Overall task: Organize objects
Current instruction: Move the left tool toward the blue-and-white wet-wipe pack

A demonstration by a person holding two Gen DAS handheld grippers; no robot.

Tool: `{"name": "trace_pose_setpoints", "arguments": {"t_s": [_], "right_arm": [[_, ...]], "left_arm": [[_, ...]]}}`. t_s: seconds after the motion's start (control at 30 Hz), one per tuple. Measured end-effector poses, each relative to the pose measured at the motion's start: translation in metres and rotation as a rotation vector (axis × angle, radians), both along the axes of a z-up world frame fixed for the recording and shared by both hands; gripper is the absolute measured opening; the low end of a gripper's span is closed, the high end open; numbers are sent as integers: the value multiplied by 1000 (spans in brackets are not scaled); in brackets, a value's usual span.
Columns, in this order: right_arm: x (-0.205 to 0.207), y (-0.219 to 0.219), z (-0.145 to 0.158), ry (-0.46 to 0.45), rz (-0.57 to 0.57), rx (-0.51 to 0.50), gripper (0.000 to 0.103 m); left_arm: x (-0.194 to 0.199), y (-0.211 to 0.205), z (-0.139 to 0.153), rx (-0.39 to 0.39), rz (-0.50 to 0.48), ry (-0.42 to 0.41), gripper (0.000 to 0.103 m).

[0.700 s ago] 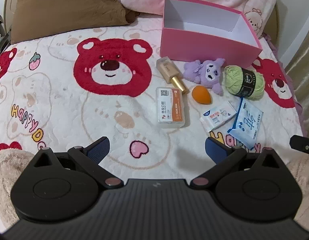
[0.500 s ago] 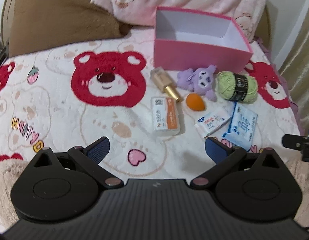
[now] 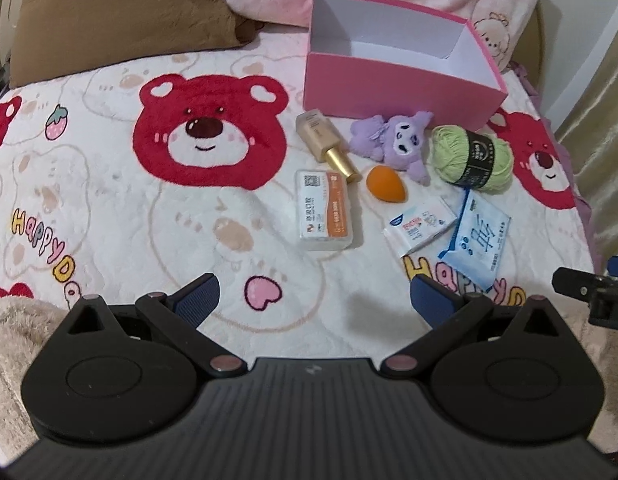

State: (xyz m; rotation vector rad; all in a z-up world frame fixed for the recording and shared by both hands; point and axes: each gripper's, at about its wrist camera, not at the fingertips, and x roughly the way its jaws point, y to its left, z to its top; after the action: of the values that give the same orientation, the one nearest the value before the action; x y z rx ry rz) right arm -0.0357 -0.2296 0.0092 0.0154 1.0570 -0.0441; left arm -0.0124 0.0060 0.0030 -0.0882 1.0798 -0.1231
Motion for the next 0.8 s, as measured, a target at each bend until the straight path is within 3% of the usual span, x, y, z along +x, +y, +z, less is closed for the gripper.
{"name": "trace_pose_setpoints", "arguments": {"t_s": [0.23,0.8], "right_arm": [[1,0,-6,10,-2,-11,95],[-3,-6,-7,16,-9,-12,95]], "left_arm": [[1,4,-8,-7,18,32,103],[-3,0,-2,2,-1,19,103]]}}
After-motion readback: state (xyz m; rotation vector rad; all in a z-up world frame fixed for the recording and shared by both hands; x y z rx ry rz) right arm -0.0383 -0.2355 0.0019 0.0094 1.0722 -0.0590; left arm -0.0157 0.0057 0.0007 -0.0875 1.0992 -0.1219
